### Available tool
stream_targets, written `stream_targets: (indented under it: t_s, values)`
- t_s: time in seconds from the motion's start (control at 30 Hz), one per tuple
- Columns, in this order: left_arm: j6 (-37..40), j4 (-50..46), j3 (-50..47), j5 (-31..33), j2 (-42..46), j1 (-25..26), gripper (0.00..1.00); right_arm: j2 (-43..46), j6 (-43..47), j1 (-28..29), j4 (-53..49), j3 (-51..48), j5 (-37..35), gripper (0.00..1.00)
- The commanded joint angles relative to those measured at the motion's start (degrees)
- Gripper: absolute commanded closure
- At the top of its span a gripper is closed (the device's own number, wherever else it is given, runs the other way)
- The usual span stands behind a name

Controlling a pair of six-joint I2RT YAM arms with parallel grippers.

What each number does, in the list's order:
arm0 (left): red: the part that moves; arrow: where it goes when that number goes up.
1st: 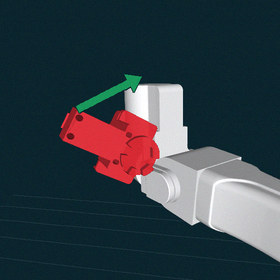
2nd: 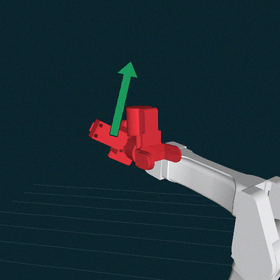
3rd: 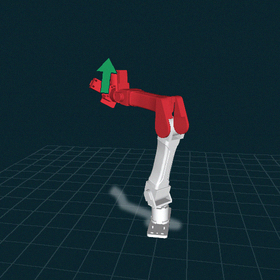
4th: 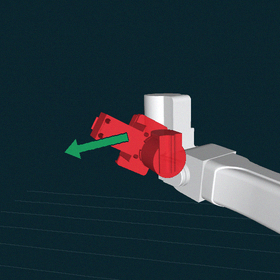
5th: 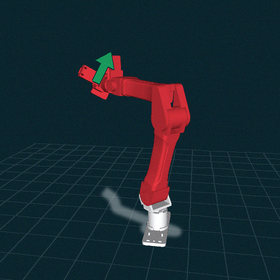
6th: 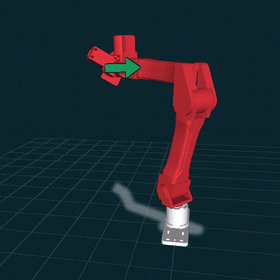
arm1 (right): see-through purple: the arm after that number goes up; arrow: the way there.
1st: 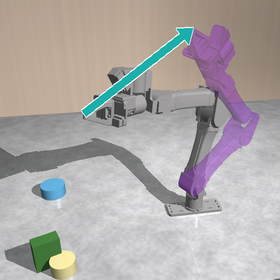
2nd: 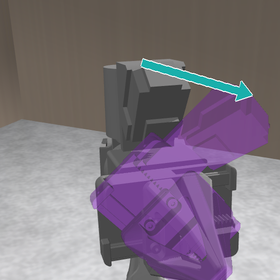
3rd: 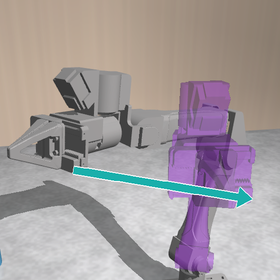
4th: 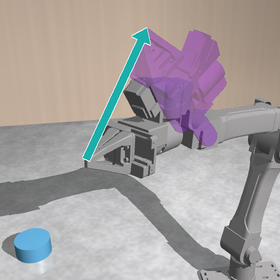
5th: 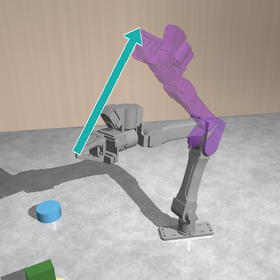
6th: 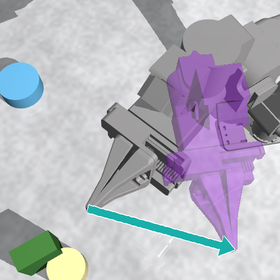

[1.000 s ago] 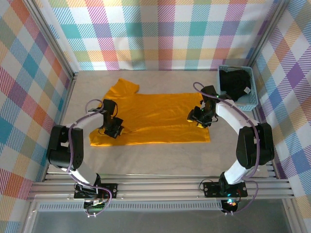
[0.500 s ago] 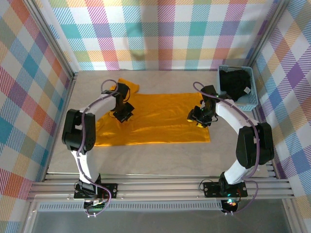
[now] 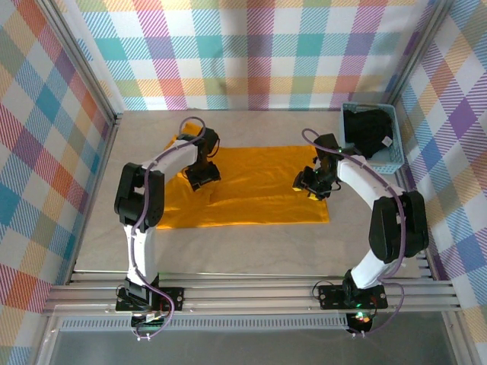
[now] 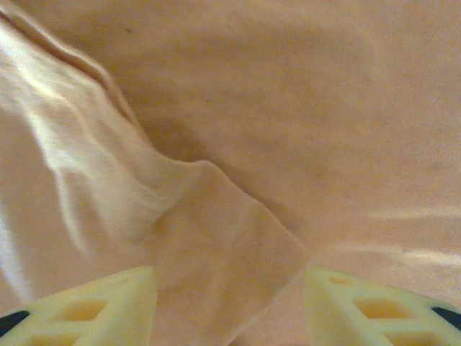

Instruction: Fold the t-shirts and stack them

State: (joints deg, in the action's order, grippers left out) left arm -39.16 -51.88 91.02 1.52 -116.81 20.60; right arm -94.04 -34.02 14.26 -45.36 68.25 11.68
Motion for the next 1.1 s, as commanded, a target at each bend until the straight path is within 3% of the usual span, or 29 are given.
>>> stream_targets:
  t_s: [0.0,0.23,0.43,0.77,1.07]
  values:
    - [-0.61,-1.23,-3.58,3.36,9.05,-0.24,0.44,-2.35,-0.26,-0.71,0.64,-2.03,0.89,0.5]
    - [-5.32,7.11,-21.36,-3.91,14.64,-6.47,0.64,-9.5,0.7,-0.81,0.53,-1.42,-1.58,0.57]
    - [-6.46,4.89,-25.79,-3.11,13.85,-8.93,0.72,-12.41,1.3,-0.42,-3.9,-0.82,-4.78,0.61]
    - [-7.45,3.07,-39.69,-1.76,22.71,-9.0,0.74,-6.45,0.64,5.09,-9.59,-9.34,-7.72,0.61]
    - [-8.32,-0.68,-42.62,1.87,29.43,-9.0,0.74,0.1,-1.81,10.08,-11.27,-13.61,-7.75,0.6]
